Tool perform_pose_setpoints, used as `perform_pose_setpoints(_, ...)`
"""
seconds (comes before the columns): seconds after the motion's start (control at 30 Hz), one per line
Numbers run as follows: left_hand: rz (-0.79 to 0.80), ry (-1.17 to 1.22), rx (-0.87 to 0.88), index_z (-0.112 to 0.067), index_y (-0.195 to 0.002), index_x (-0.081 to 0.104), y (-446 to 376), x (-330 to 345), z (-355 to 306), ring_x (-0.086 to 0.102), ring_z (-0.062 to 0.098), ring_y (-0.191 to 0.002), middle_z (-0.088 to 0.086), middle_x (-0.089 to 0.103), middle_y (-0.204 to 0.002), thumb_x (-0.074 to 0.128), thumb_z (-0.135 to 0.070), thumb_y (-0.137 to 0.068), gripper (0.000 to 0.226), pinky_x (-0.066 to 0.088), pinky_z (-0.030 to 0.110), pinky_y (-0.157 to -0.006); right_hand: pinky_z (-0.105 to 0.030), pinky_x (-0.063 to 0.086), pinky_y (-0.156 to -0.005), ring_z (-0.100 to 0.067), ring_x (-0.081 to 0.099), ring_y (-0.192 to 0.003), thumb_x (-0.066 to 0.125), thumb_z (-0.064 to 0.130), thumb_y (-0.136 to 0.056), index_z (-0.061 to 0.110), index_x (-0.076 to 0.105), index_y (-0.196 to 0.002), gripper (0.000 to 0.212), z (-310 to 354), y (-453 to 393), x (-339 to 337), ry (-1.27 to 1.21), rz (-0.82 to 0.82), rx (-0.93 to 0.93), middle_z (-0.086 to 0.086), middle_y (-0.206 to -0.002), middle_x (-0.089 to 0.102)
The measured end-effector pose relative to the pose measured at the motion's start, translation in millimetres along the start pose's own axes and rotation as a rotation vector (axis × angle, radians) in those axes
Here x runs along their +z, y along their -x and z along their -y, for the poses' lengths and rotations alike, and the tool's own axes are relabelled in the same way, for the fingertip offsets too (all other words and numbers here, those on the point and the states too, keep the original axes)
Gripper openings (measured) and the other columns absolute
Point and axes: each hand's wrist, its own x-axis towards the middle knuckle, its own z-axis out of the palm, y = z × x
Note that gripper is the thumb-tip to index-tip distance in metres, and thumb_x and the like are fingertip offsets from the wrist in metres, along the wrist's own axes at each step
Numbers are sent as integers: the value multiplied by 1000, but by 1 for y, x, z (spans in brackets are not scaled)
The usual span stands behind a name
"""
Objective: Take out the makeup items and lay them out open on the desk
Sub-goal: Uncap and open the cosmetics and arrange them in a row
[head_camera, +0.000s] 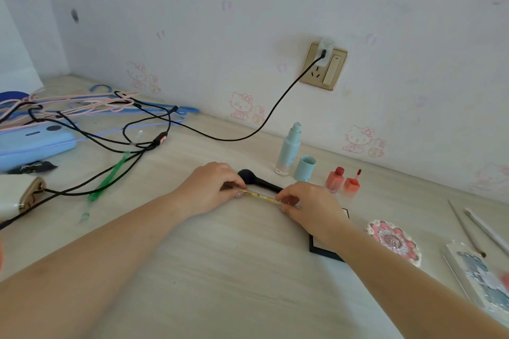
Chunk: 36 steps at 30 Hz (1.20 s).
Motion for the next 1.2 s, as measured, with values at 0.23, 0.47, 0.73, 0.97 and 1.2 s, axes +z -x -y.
perform_pose_setpoints(0.23, -10, 31, -12, -24, -103, 71, 0, -1, -1, 57, 13, -99, -2, 63, -103, 70, -26, -82, 22, 44, 33, -91, -23, 46, -78, -4, 56, -94, 61, 27, -86, 33, 64, -106, 22, -3, 0, 1, 25, -4, -19, 16, -97, 63)
perform_pose_setpoints(0.47, -61, 89, 6, -21, -108, 68, 7, -9, -12, 55, 7, -98, -9, 61, -99, 72, -21, -80, 28, 37, 10, -83, -20, 42, -79, -1, 53, -97, 64, 26, -84, 34, 63, -110, 27, -7, 9, -8, -96, -72, 20, 18, -98, 58)
perform_pose_setpoints(0.73, -102, 218, 91, -30, -106, 65, 0, -6, -74, 52, -11, -92, -18, 60, -93, 74, -19, -78, 32, 32, -1, -80, -18, 42, -88, 8, 55, -94, 70, 24, -81, 32, 63, -107, 28, -24, 42, -43, -331, -175, 122, 24, -98, 60)
perform_pose_setpoints(0.97, -8, 282, 215, -26, -101, 66, -33, 30, -153, 52, -16, -90, -17, 62, -94, 72, -16, -80, 25, 32, -4, -78, -16, 45, -81, 7, 59, -89, 73, 22, -78, 38, 62, -96, 26, -85, 95, -87, -322, -284, 229, 24, -92, 64)
perform_pose_setpoints(1.2, 93, 313, 237, -30, -103, 66, -73, 81, -212, 55, -8, -95, -19, 62, -97, 70, -23, -81, 23, 39, 9, -81, -15, 45, -77, 9, 59, -88, 73, 21, -77, 46, 59, -88, 30, -159, 138, -119, -367, -373, 326, 20, -91, 66)
